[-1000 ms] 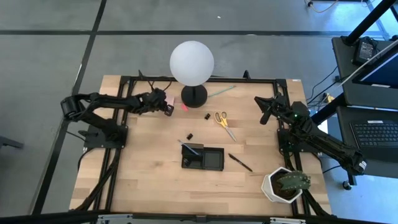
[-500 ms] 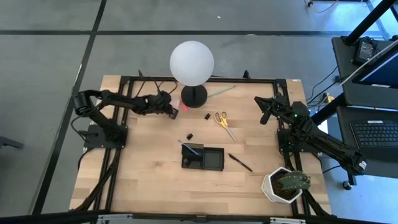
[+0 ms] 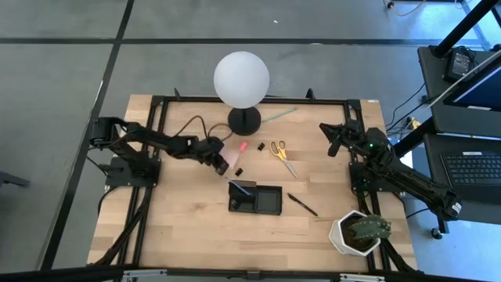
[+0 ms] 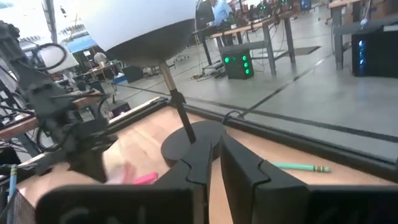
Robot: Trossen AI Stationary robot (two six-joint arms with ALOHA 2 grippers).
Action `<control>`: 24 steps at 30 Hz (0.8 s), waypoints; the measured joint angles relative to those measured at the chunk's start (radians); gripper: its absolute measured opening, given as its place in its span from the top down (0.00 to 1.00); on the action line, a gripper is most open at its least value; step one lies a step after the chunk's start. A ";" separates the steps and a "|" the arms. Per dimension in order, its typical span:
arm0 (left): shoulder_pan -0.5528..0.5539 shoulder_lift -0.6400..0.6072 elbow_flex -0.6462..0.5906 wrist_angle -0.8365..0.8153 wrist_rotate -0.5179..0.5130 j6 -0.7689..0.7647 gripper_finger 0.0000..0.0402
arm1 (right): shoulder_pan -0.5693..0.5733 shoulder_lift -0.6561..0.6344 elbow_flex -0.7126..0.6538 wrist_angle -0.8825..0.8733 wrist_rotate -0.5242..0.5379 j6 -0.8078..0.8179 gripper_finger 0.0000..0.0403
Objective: Pick and place office supplies into organizer
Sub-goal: Put the pink sticky note into the black desk organizer
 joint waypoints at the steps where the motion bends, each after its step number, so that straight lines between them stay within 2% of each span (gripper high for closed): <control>1: -0.027 0.000 0.000 0.000 0.013 -0.026 0.96 | 0.000 0.000 0.000 -0.009 -0.004 0.008 0.91; 6: -0.156 0.000 0.000 -0.002 0.067 -0.188 0.99 | 0.000 0.000 0.000 -0.068 -0.006 0.040 0.91; 10: -0.253 0.000 0.000 -0.002 0.047 -0.306 0.99 | 0.000 0.000 0.000 -0.109 -0.007 0.050 0.91; 15: -0.371 -0.006 0.000 -0.013 0.076 -0.417 0.99 | 0.001 0.000 0.000 -0.143 -0.008 0.072 0.91; 24: -0.577 -0.045 0.000 -0.113 0.112 -0.620 0.99 | 0.001 0.000 0.000 -0.145 -0.008 0.071 0.91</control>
